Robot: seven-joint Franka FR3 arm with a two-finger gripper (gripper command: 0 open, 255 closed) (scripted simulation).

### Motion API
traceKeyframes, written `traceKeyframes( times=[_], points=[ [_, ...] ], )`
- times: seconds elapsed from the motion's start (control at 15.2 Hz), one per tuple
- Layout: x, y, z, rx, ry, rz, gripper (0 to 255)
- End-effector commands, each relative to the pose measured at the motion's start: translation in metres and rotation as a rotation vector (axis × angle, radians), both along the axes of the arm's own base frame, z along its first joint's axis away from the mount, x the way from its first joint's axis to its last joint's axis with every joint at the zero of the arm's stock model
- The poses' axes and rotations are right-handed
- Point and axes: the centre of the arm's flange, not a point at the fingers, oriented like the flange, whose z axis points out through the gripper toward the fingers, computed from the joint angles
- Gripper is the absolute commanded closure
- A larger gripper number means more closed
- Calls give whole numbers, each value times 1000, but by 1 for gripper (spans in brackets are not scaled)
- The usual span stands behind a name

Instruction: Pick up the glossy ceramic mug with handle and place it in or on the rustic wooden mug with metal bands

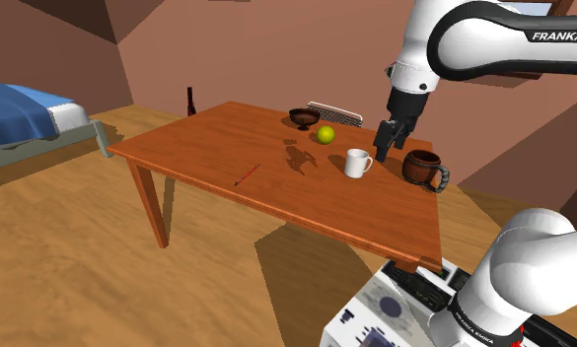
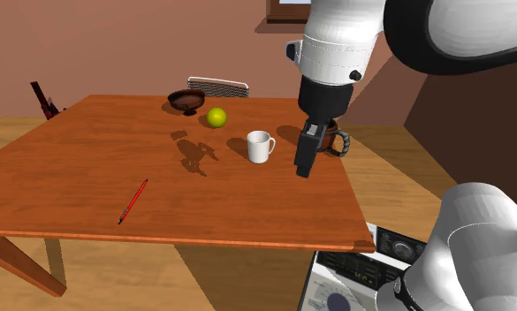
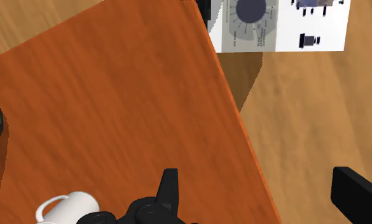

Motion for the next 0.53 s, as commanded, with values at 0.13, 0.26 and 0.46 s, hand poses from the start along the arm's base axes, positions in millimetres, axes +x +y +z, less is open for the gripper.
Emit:
traceKeyframes(
  times=[0.13, 0.26, 0.46],
  points=[
    [17, -16, -12, -1, 0, -5, 0],
    [34, -32, -24, -2, -1, -11, 0],
    [59, -56, -43, -4, -2, -19, 0]
  ],
)
